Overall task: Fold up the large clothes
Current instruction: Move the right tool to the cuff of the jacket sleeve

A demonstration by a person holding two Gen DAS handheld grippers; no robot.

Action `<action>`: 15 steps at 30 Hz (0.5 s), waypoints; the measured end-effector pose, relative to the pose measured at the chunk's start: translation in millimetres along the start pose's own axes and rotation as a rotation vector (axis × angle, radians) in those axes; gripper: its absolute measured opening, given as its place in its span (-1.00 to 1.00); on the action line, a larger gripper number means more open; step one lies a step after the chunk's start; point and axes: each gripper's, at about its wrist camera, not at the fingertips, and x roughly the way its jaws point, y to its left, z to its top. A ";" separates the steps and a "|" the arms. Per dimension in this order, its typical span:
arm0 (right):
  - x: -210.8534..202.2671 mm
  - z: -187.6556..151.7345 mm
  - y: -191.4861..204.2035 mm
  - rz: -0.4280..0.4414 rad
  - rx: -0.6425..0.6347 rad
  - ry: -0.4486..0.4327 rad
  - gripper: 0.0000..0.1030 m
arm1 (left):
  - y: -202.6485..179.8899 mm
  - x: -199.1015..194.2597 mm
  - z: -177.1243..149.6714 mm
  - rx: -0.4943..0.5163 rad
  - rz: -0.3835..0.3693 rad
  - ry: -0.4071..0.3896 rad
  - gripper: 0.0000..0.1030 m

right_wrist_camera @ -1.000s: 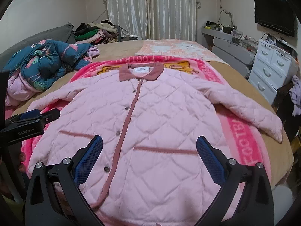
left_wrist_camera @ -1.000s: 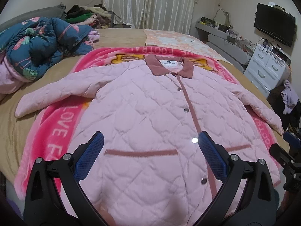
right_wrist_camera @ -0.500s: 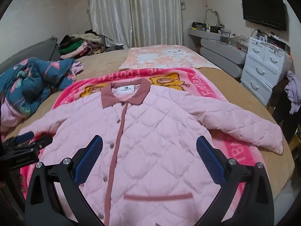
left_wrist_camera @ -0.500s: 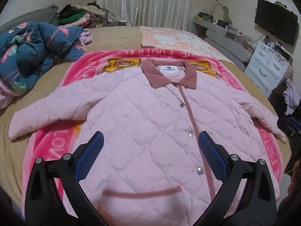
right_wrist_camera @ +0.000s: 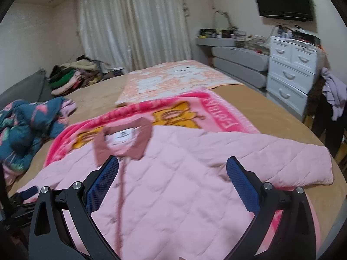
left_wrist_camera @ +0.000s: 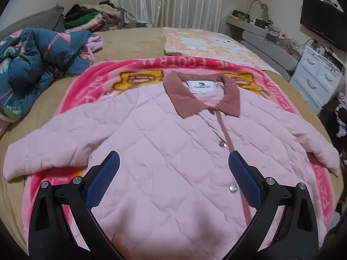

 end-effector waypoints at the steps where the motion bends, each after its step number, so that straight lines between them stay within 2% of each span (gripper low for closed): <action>1: 9.6 0.4 -11.0 -0.023 0.022 0.010 0.92 | -0.9 4.1 1.6 -0.002 -0.005 0.001 0.82; 10: 37.7 0.2 -80.0 -0.133 0.124 0.044 0.92 | -20.2 33.1 9.5 -0.048 -0.023 0.038 0.82; 15: 44.0 -4.2 -119.8 -0.174 0.197 0.064 0.92 | -50.9 49.7 14.3 -0.016 -0.029 0.057 0.82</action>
